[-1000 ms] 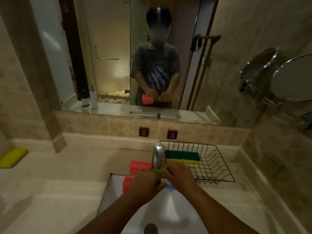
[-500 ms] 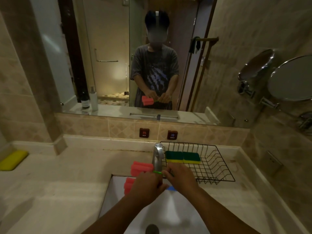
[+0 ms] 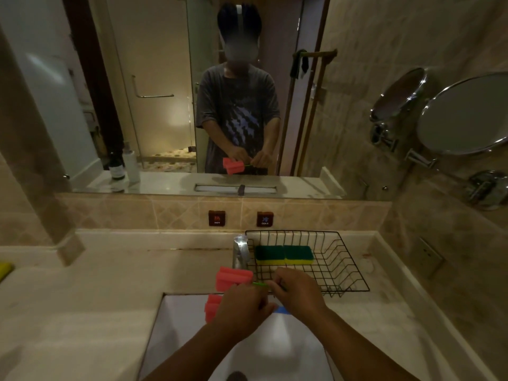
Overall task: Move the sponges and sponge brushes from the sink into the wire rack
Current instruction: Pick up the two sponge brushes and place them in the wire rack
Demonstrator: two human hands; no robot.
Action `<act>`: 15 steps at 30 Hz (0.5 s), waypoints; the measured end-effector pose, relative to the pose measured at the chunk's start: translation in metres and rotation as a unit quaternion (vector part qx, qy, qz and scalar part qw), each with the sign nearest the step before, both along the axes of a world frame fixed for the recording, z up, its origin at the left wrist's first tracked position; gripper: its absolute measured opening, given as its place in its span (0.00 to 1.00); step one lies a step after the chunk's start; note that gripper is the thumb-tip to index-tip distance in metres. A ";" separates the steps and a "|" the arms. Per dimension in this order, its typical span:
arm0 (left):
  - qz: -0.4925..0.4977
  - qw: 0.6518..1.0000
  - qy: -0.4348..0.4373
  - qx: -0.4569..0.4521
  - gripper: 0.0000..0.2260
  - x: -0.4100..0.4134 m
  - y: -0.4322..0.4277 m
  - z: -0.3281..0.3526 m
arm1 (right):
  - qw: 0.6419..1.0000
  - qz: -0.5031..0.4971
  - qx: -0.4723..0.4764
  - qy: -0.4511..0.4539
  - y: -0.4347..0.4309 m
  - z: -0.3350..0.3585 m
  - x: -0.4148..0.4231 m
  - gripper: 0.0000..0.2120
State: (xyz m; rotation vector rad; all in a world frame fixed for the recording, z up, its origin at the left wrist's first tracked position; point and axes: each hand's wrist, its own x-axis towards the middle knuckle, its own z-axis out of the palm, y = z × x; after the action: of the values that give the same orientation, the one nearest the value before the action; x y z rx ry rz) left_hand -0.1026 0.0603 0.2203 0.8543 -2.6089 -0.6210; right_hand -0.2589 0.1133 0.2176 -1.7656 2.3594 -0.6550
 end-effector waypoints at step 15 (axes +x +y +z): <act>-0.029 0.999 -0.010 0.027 0.07 -0.111 -0.012 -0.021 | 0.999 -0.009 0.026 -0.019 -0.006 -0.029 -0.114 0.08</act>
State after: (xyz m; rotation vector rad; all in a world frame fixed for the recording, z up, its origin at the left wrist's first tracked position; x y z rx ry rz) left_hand -0.2132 0.0486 0.1992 0.8065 -2.6550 -0.7041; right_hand -0.3728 0.1073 0.1882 -1.6972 2.3476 -0.6172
